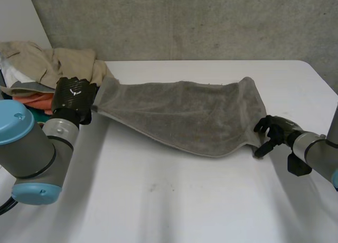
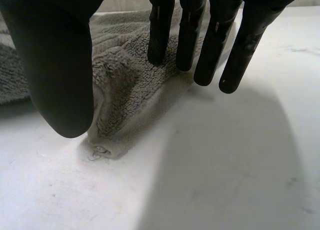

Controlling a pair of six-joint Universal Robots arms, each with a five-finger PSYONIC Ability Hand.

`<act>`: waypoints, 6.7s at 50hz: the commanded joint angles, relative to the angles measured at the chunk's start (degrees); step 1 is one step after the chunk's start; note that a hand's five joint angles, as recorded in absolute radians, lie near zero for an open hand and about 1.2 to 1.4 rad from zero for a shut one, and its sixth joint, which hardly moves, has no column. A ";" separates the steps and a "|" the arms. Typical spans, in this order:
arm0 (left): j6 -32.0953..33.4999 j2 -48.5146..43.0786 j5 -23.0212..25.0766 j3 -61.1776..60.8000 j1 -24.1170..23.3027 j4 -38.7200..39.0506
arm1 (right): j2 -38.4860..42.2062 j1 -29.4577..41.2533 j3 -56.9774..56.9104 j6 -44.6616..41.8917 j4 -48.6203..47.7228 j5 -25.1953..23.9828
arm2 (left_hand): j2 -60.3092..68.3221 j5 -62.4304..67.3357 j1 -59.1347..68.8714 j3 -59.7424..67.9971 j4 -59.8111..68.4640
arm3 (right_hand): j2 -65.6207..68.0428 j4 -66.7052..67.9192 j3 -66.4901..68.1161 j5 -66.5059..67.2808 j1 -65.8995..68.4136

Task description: Fold the laundry.

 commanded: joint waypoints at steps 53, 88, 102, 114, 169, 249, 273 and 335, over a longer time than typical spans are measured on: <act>15.72 10.96 1.75 -5.21 0.49 -38.68 | -25.22 -5.26 15.04 -71.15 20.55 8.20 | 11.29 12.26 15.13 11.61 11.09 | 48.31 48.36 48.13 48.84 53.06; 15.89 -33.78 -4.66 39.19 -4.08 2.70 | 22.33 10.56 -33.04 -61.74 -19.98 15.58 | -58.14 -57.17 -54.30 -57.82 -58.34 | -21.69 -21.64 -21.87 -21.16 -16.94; 15.46 -17.53 -5.10 21.18 -4.79 7.21 | -5.17 5.56 -12.39 -38.64 -11.56 10.23 | -58.71 -57.74 -54.87 -58.39 -58.91 | -21.69 -21.64 -21.87 -21.16 -16.94; 2.90 -2.14 -3.87 1.84 -5.40 7.03 | -8.52 -4.81 -5.62 -35.11 6.39 -4.55 | -58.71 -57.74 -54.87 -58.39 -58.91 | -13.54 -13.48 -13.71 -13.01 -8.78; 2.19 -0.02 -4.22 -1.78 -4.08 6.50 | -9.67 7.99 -2.72 -61.21 -25.07 -3.66 | -58.71 -57.74 -54.87 -58.39 -58.91 | 48.31 48.36 48.13 48.84 53.06; -0.10 -1.61 -4.48 2.97 -16.65 -1.76 | -10.54 6.00 11.96 -28.78 -6.61 3.10 | -58.49 -57.52 -54.65 -58.17 -58.69 | -8.34 -8.29 -8.52 -7.81 -3.59; -1.24 -1.08 -4.75 2.71 -16.74 -1.76 | -8.08 5.29 8.53 -27.90 -9.08 2.39 | -58.49 -57.52 -54.65 -58.17 -58.69 | 16.29 16.35 16.12 16.82 21.05; -3.52 -0.46 -4.92 6.48 -12.43 -1.67 | -0.69 38.61 -9.22 -28.46 -13.39 7.05 | -57.65 -56.68 -53.81 -57.33 -57.85 | -21.69 -21.64 -21.87 -21.16 -16.94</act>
